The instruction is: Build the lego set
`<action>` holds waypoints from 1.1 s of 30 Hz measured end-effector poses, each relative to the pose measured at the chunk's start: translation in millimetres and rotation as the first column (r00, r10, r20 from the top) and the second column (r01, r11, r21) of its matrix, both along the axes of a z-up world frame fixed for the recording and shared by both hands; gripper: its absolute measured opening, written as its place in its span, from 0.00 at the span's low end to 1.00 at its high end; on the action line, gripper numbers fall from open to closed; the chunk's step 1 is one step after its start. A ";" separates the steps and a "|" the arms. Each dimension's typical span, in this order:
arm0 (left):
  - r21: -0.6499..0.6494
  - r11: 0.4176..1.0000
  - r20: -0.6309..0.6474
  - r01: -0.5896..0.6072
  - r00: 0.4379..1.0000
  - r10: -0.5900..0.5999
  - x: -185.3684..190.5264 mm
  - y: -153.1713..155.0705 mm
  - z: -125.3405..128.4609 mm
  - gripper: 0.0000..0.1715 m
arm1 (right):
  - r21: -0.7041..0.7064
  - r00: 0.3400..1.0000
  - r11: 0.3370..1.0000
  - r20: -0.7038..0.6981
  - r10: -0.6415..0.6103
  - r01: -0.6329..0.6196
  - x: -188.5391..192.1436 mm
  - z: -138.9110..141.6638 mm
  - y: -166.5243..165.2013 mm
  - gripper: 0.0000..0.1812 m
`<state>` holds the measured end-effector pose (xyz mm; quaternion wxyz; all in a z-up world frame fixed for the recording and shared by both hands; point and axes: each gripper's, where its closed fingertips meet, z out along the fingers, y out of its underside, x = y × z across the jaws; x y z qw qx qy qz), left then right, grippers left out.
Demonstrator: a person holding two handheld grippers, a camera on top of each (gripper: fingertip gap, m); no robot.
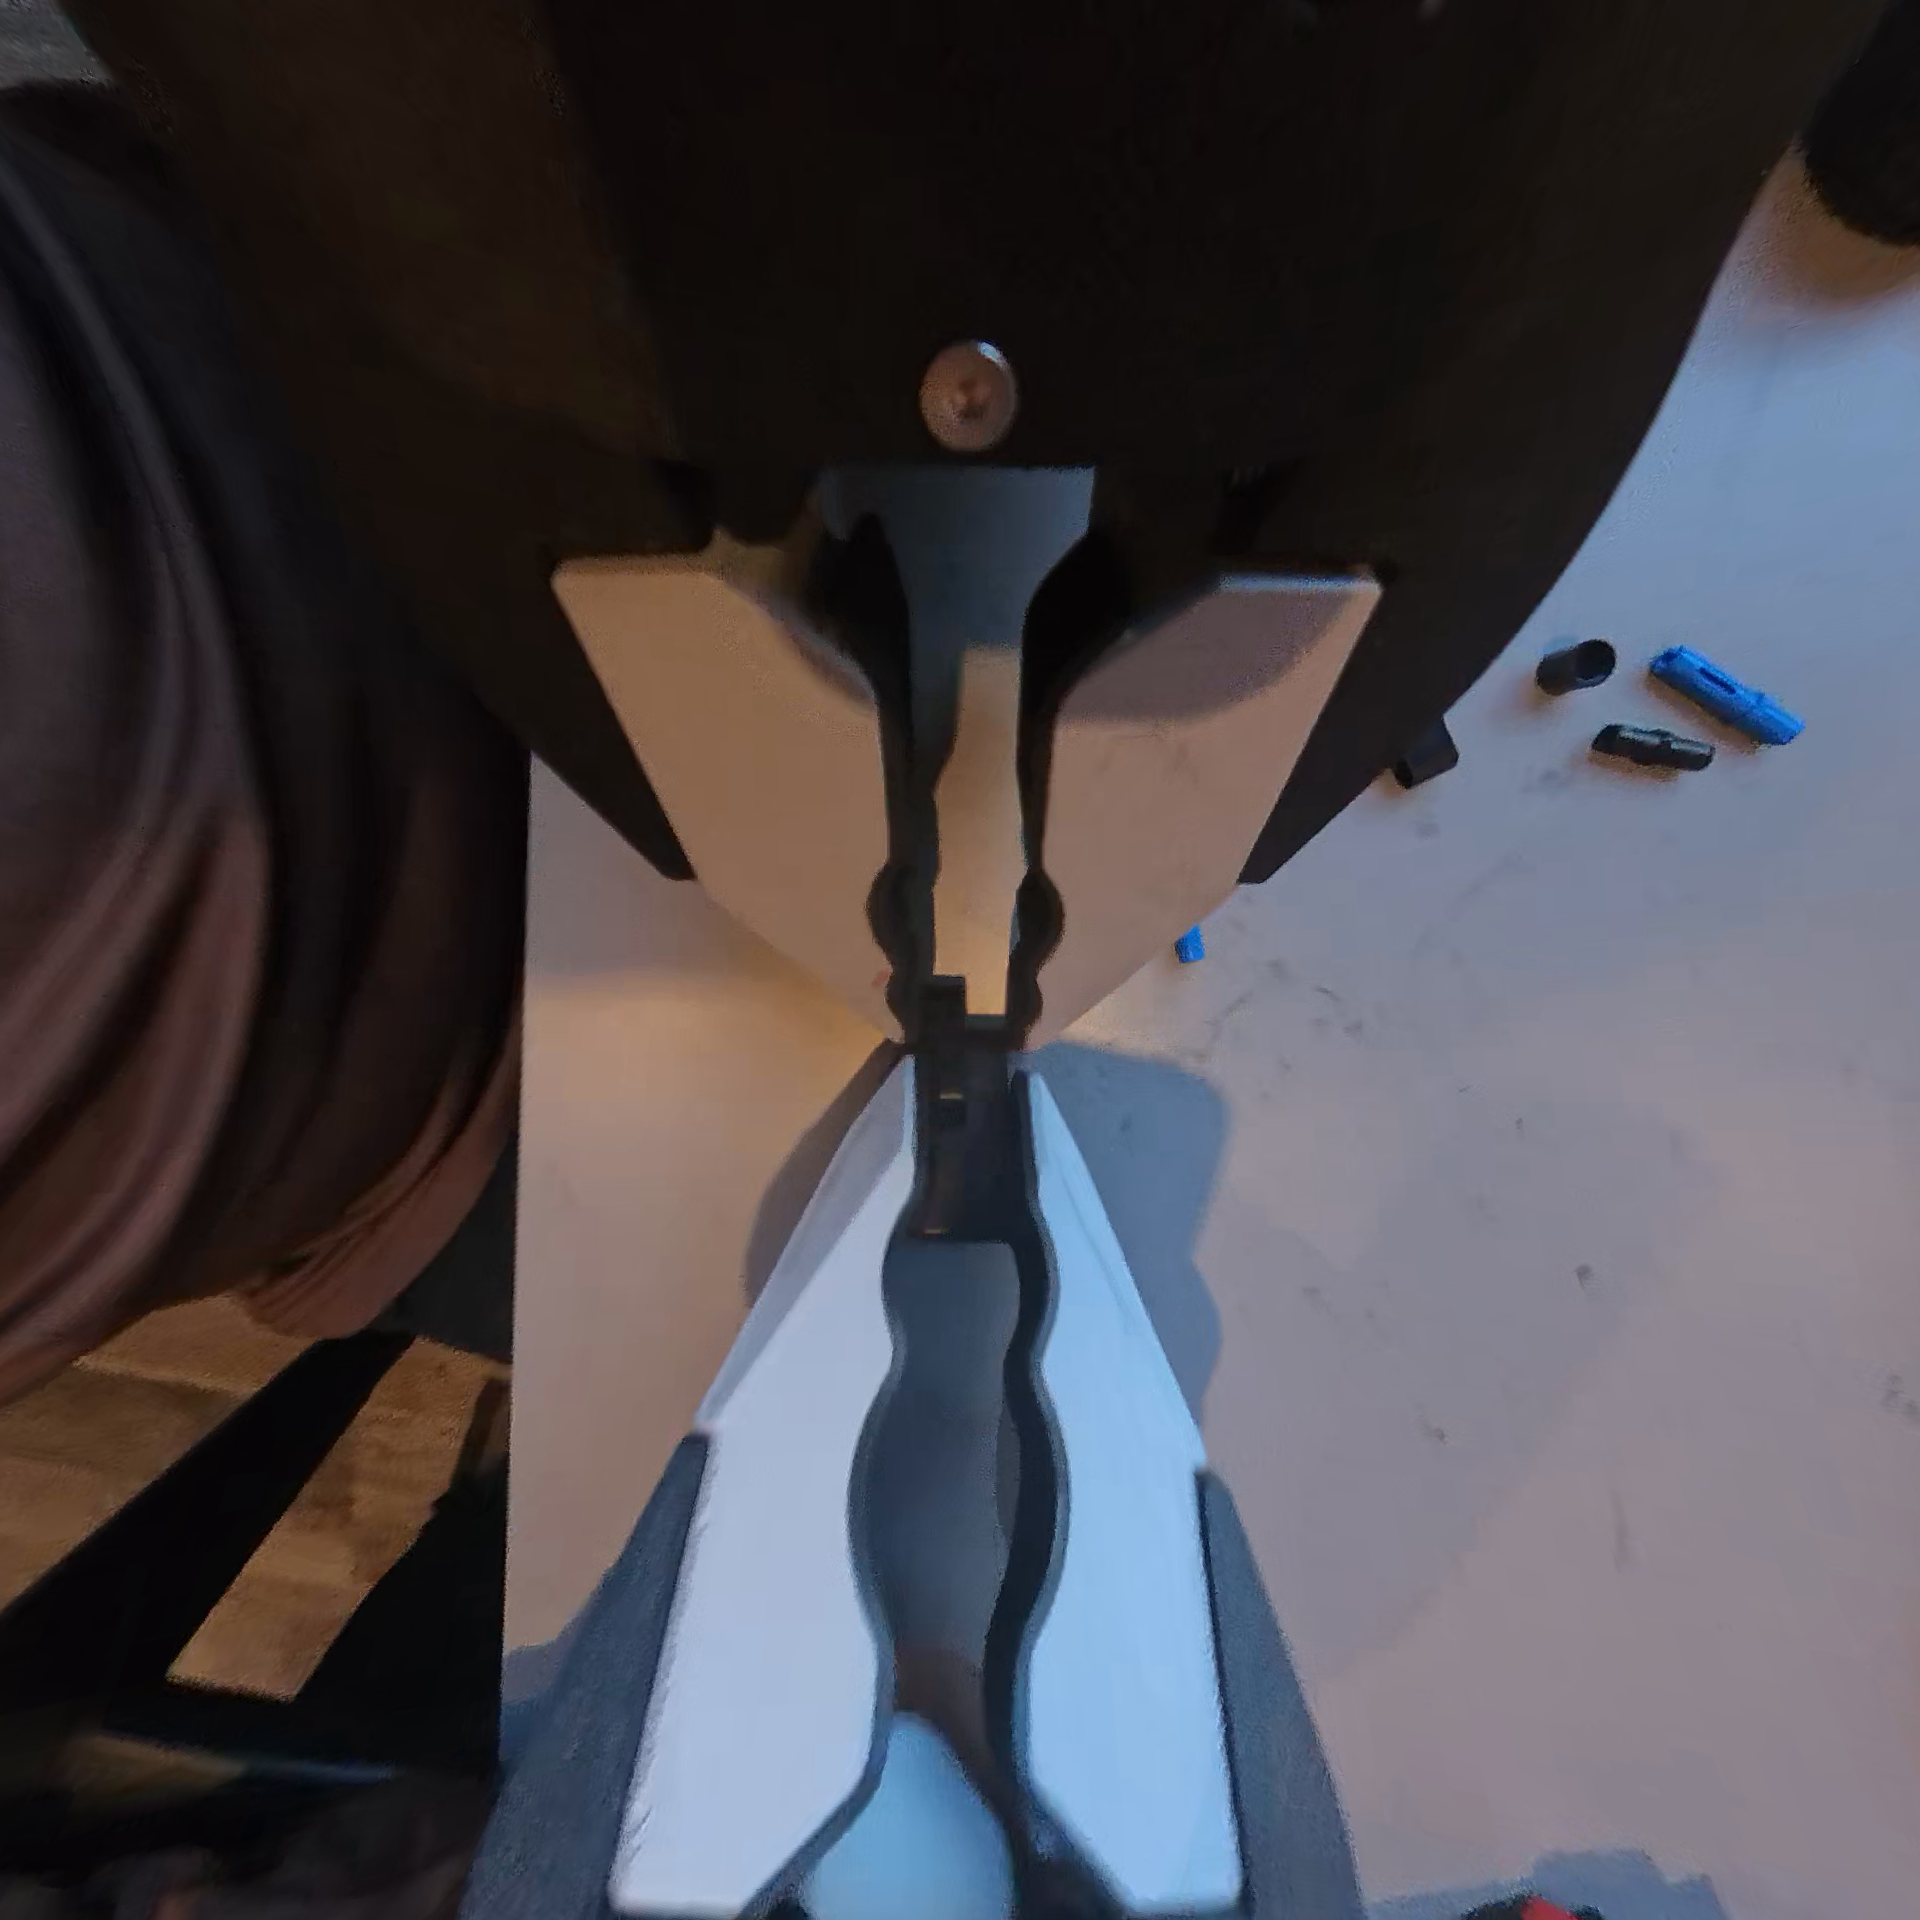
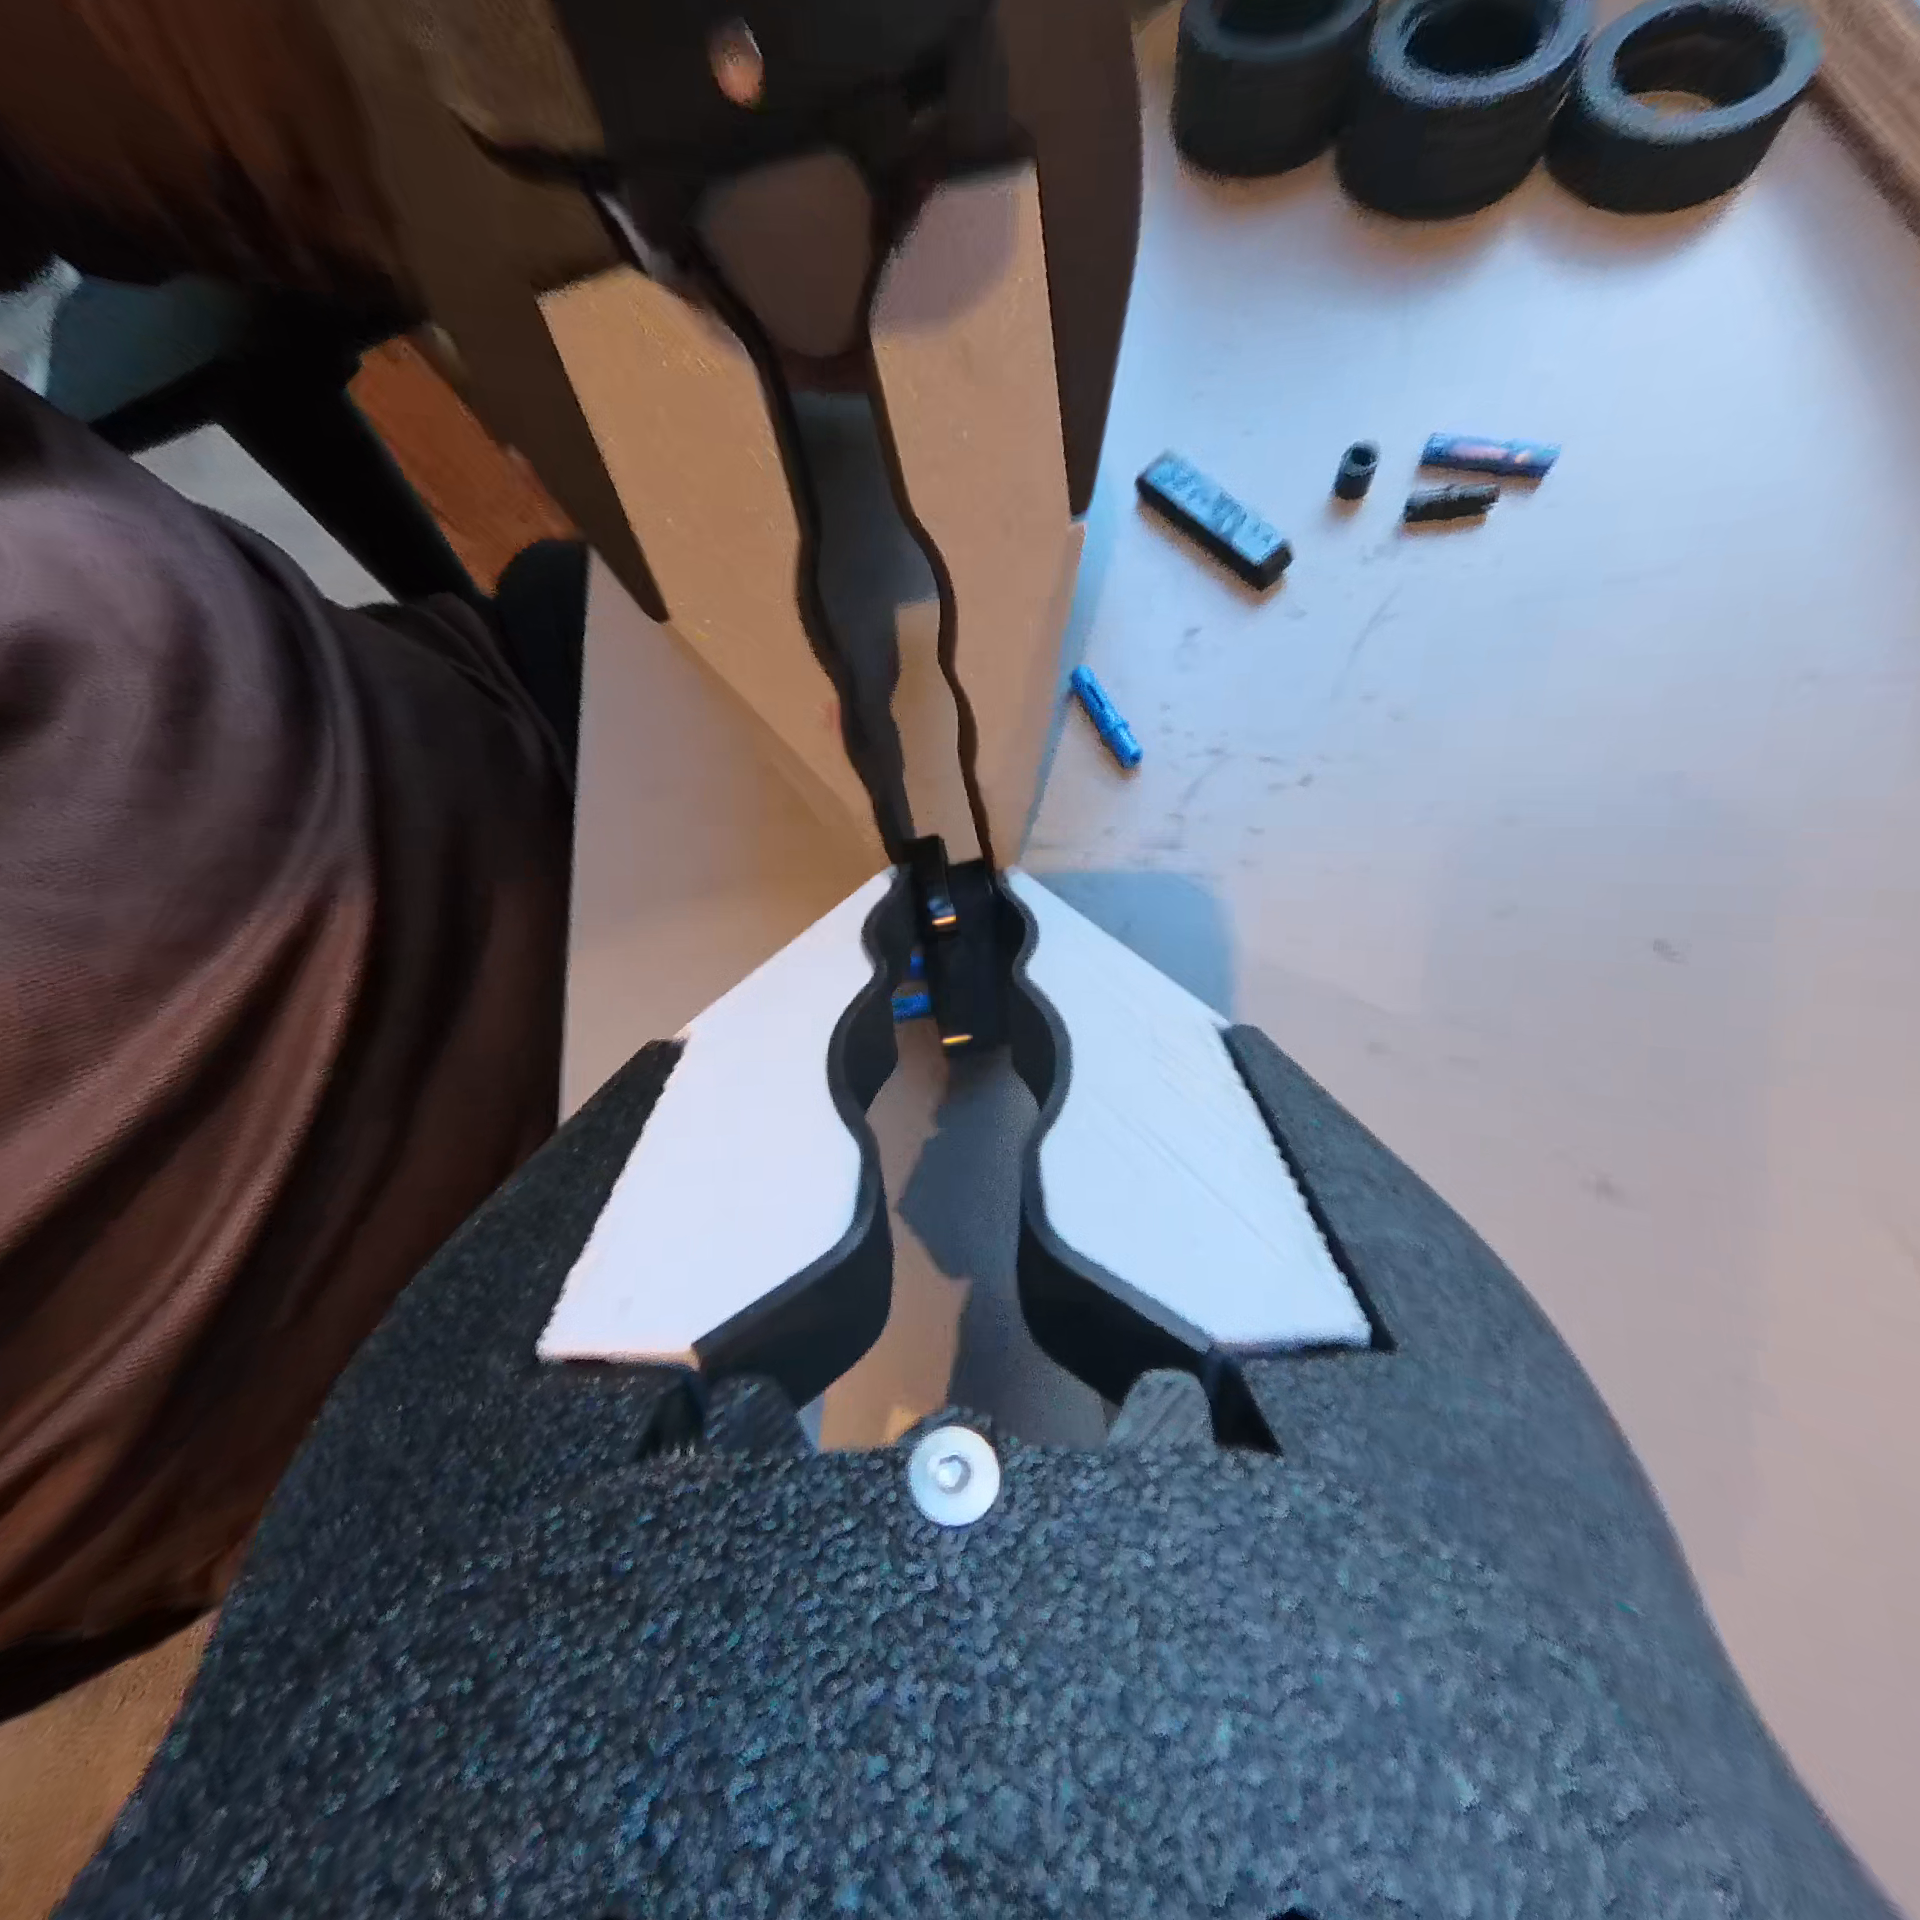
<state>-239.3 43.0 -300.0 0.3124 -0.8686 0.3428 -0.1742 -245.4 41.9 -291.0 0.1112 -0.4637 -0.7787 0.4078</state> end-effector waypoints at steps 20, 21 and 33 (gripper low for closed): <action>-0.072 0.995 0.077 -0.074 0.994 0.079 12.0 -24.0 2.9 0.16 | 0.213 0.992 0.969 -0.021 -0.127 0.129 19.1 -10.3 39.9 0.13; -0.077 0.996 0.093 -0.055 0.994 0.062 19.9 -26.1 3.2 0.16 | 0.220 0.987 0.963 -0.026 -0.156 0.157 18.0 -9.9 45.5 0.13; 0.033 0.958 -0.153 -0.285 0.946 0.287 -60.7 -23.7 18.8 0.14 | 0.146 0.961 0.954 -0.127 -0.245 0.262 18.6 17.0 52.5 0.12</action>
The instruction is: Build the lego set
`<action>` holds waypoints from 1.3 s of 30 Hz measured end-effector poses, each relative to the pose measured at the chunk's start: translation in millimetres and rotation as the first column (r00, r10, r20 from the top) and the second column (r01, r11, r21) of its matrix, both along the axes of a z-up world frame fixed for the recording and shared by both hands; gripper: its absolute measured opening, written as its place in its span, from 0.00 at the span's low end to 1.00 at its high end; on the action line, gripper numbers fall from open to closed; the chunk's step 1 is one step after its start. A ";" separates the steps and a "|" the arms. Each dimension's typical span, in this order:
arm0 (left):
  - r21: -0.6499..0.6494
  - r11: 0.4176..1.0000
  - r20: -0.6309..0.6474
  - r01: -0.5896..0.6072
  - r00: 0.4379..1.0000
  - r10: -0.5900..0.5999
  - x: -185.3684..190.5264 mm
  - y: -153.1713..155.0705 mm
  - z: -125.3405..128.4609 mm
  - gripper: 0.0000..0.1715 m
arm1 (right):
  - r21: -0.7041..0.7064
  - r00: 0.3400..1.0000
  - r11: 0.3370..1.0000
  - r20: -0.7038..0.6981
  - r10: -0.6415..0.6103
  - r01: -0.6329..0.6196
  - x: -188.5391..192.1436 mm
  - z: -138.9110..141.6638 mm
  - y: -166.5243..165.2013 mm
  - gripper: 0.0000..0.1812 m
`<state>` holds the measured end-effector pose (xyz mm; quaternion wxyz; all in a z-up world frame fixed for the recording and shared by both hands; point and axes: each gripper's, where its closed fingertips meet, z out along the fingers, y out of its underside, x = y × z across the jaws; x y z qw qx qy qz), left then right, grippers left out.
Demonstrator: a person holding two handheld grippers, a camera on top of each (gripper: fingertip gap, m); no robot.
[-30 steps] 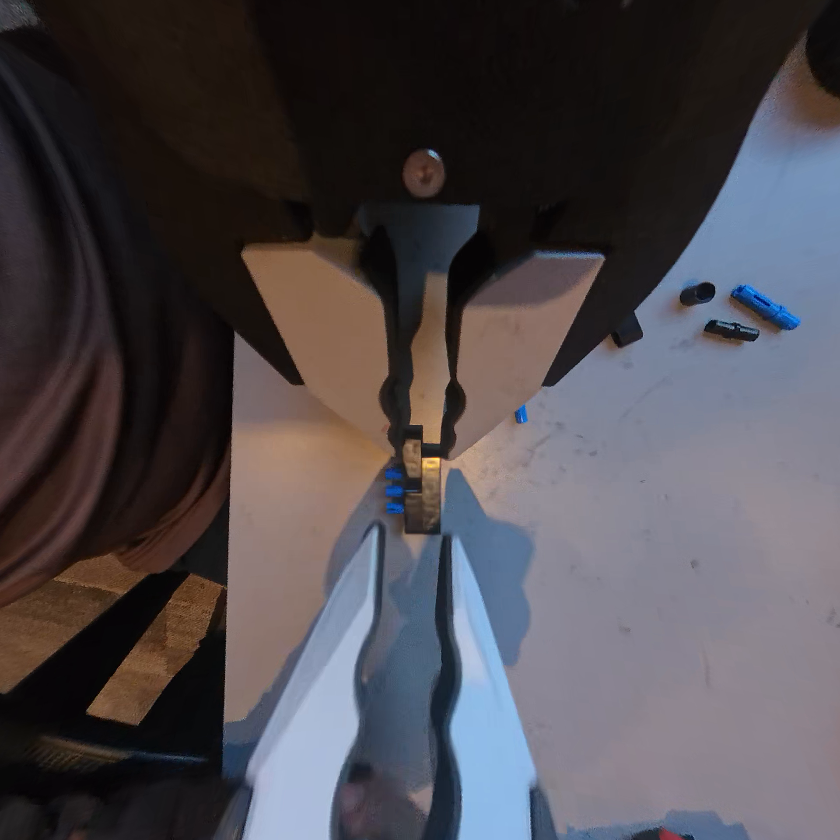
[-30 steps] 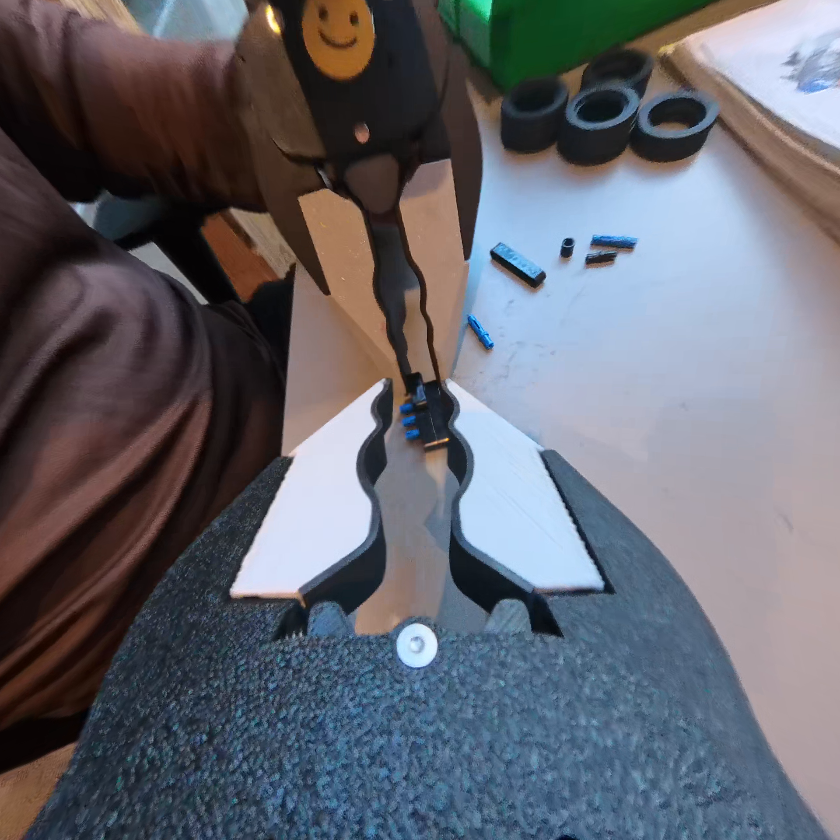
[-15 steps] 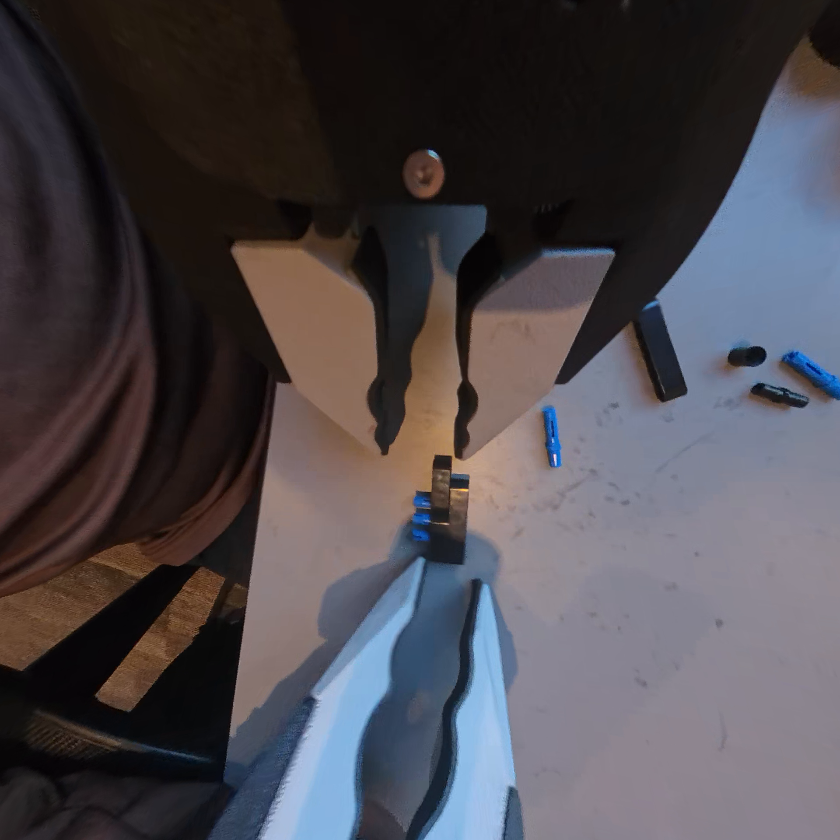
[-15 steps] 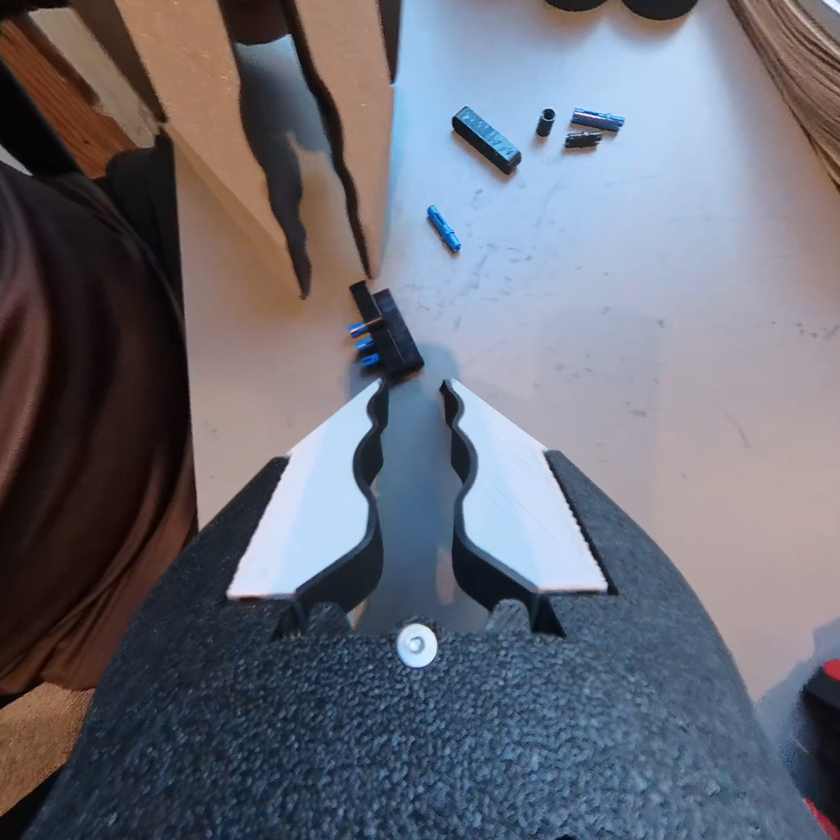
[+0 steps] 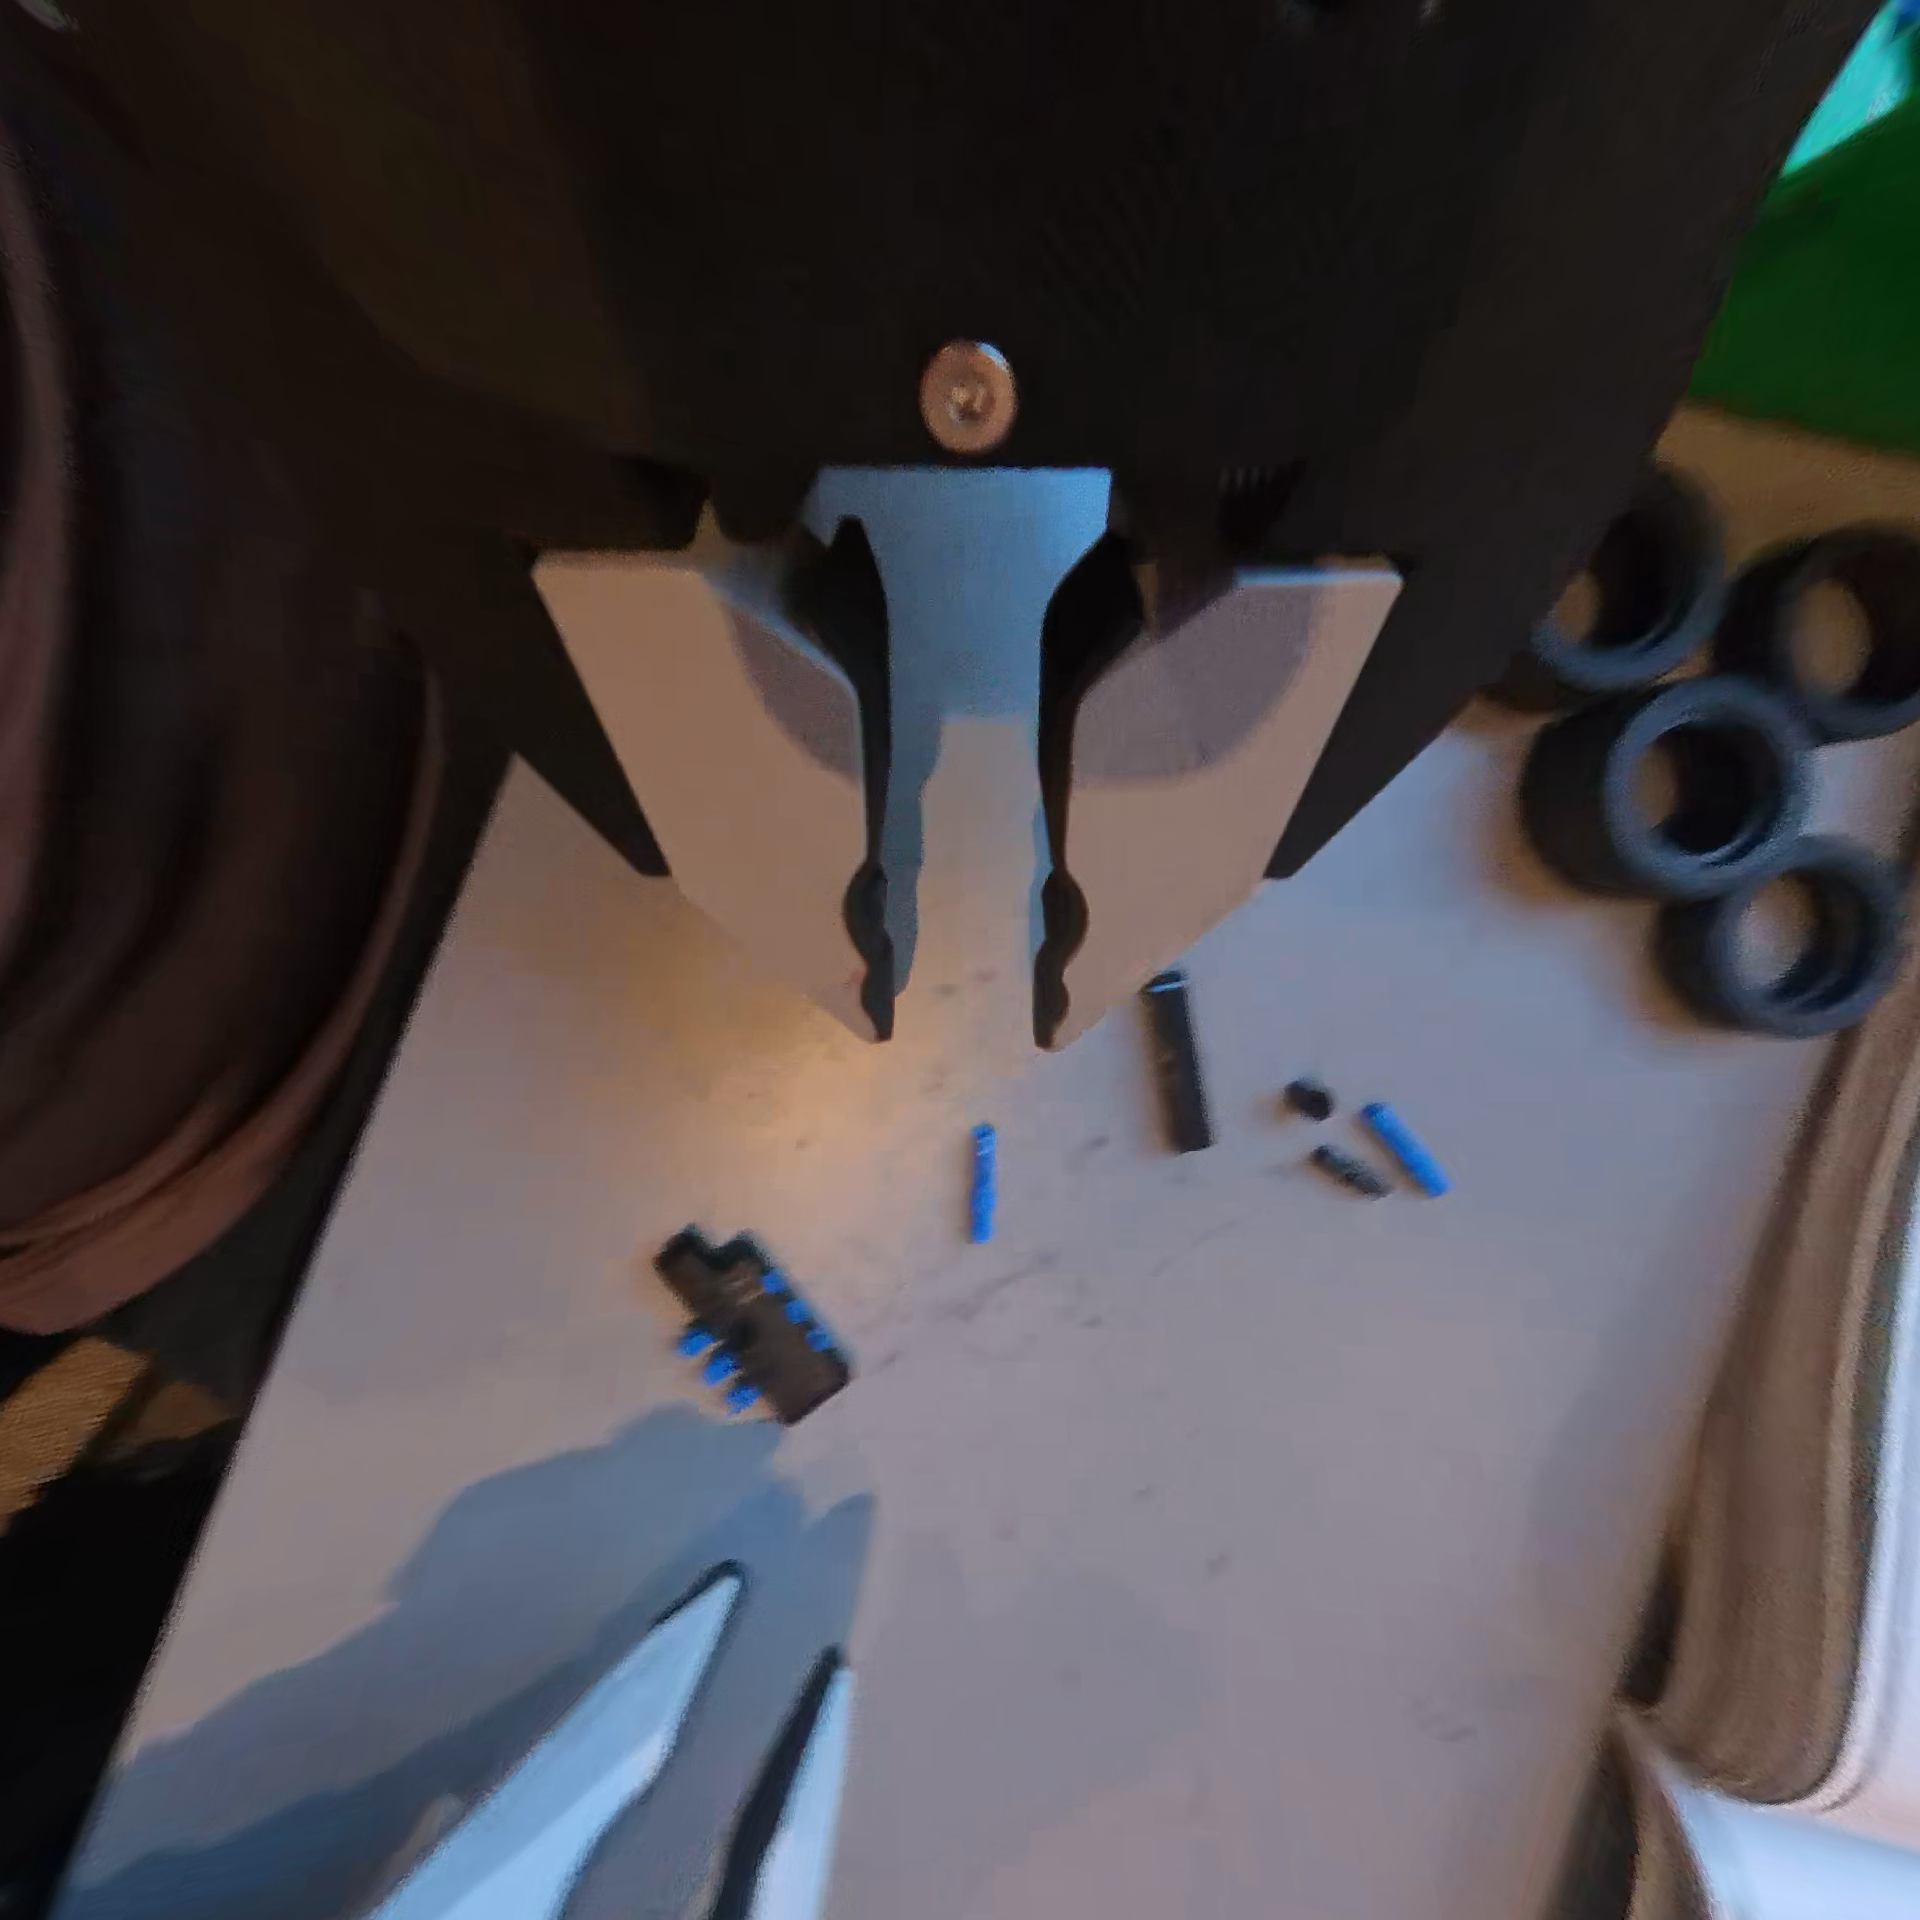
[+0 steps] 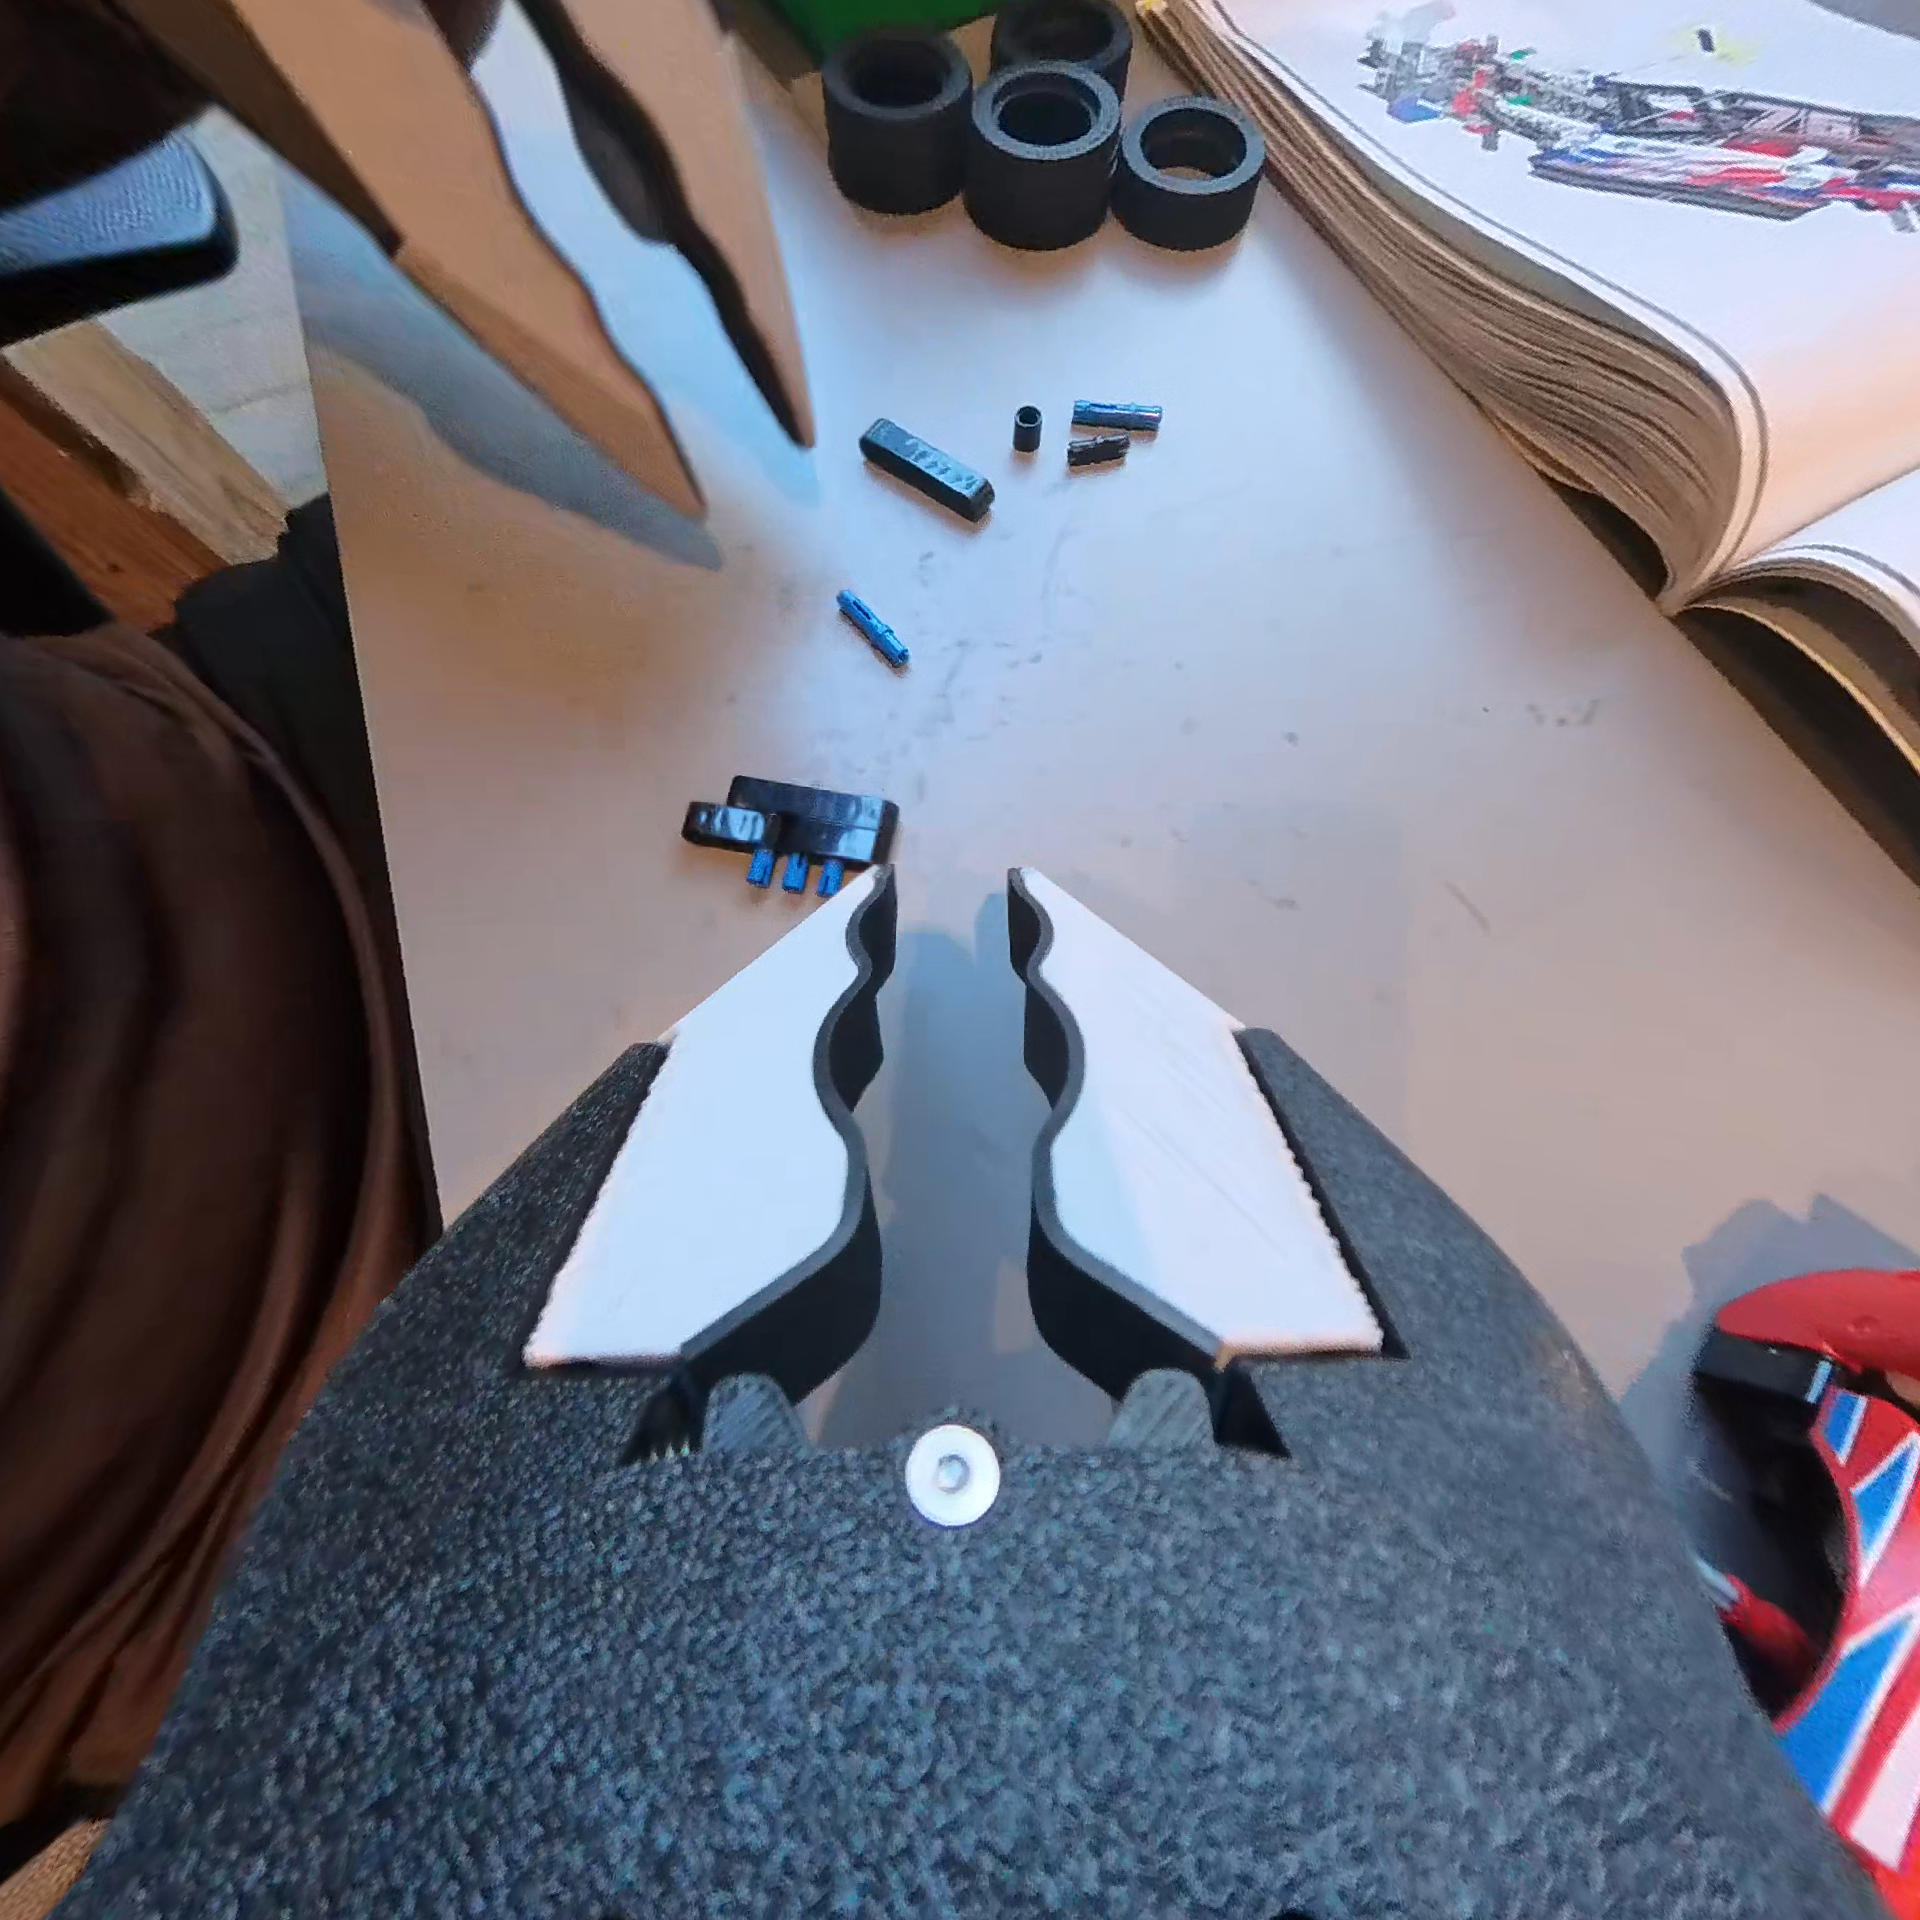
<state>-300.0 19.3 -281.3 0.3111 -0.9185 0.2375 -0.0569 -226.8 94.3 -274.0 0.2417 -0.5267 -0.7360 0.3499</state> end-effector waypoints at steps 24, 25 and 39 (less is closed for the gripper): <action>0.264 0.964 0.028 0.038 0.999 -0.047 17.0 51.1 3.0 0.01 | -0.105 0.996 0.994 -0.086 -0.011 0.002 -17.0 11.5 -15.8 0.10; 0.318 0.947 0.017 0.040 0.999 -0.048 18.4 53.7 7.9 0.01 | -0.143 0.994 0.990 -0.109 -0.024 0.009 -19.5 16.5 -16.4 0.10; 0.522 0.852 0.097 0.026 0.991 -0.090 23.6 61.6 38.4 0.01 | -0.310 0.979 0.950 -0.201 -0.033 -0.032 -26.0 34.2 -13.6 0.09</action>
